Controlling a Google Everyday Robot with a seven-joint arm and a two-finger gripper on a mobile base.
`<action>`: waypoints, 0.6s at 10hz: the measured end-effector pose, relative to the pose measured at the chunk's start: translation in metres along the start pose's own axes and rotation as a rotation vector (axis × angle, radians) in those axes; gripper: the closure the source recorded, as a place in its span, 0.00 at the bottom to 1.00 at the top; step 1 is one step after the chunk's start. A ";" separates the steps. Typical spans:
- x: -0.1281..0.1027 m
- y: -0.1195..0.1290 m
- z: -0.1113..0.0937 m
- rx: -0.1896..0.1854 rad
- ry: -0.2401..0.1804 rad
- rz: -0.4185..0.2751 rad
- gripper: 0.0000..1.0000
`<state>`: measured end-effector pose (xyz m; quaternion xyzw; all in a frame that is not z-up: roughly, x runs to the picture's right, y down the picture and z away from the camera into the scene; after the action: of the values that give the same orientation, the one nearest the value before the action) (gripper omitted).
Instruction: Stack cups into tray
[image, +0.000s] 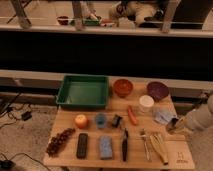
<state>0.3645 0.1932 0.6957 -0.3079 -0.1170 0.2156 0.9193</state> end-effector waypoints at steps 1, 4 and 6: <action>-0.016 0.003 -0.005 -0.007 -0.045 -0.013 1.00; -0.067 0.024 -0.001 -0.058 -0.143 -0.090 1.00; -0.099 0.050 0.010 -0.103 -0.180 -0.164 1.00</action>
<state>0.2574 0.1882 0.6648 -0.3234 -0.2350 0.1601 0.9025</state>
